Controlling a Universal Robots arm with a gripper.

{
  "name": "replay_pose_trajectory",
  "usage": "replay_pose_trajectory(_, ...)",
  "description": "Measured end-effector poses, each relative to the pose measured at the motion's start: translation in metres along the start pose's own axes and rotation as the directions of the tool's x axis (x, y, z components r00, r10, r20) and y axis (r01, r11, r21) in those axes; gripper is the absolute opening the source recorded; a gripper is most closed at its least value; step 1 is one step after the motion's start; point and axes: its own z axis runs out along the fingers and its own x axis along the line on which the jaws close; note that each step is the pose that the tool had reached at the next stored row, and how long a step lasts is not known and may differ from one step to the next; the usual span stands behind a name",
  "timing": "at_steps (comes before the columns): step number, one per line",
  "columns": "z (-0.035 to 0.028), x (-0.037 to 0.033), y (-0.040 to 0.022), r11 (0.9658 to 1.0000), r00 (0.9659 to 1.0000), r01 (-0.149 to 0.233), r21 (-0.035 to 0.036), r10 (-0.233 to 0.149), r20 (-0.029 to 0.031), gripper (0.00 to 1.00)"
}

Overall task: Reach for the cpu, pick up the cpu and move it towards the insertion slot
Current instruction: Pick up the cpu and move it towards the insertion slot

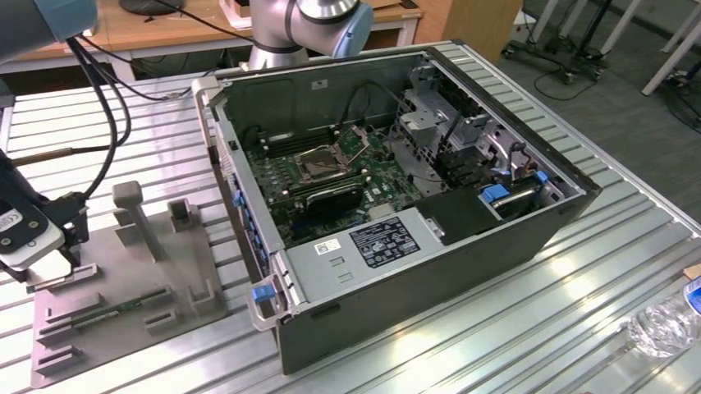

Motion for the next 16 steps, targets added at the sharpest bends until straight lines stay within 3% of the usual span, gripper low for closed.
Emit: replay_pose_trajectory(16, -0.0148, 0.0000, 0.0011, 1.0000, 1.0000, 0.000, -0.0002, 0.000, 0.0002, 0.54)
